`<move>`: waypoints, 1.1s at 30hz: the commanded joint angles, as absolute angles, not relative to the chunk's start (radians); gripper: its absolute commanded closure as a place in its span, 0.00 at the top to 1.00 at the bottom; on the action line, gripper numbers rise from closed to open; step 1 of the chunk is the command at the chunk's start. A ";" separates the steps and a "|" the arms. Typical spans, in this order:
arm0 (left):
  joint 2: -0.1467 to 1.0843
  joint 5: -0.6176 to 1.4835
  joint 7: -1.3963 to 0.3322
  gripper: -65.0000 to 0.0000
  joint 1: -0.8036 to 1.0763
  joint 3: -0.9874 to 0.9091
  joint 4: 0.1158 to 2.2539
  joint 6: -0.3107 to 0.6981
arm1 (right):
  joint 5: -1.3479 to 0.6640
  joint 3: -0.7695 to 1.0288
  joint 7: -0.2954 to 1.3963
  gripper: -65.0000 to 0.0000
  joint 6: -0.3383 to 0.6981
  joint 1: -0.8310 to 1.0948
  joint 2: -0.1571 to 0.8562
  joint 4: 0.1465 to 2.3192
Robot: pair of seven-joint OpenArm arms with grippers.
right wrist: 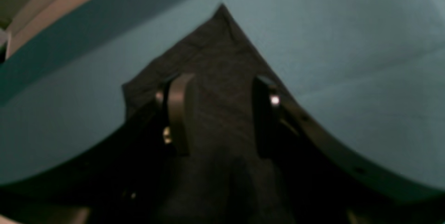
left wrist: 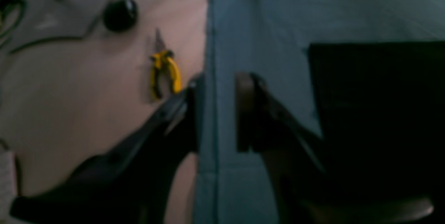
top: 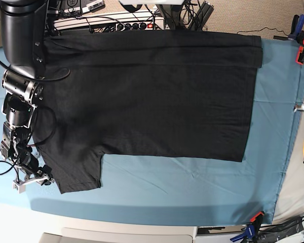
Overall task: Fold the T-shirt properly
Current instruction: 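Move both grippers down along the shirt sides toward the hem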
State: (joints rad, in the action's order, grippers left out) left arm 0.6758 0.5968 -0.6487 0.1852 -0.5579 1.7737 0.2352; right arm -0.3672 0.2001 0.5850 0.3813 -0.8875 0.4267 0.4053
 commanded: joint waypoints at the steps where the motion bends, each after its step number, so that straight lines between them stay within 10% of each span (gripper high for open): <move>1: 0.707 0.596 -0.623 0.25 0.141 -0.533 1.744 0.231 | -0.376 0.202 0.580 0.40 0.385 -0.925 0.447 0.424; 11: 0.698 0.620 -0.685 0.25 -0.196 -0.308 1.477 0.260 | -0.373 0.202 0.628 0.40 0.388 -0.925 0.466 0.424; 33: 0.543 0.619 -0.717 0.25 -0.213 -0.277 1.493 0.337 | -0.374 0.202 0.648 0.40 0.390 -0.833 0.485 0.424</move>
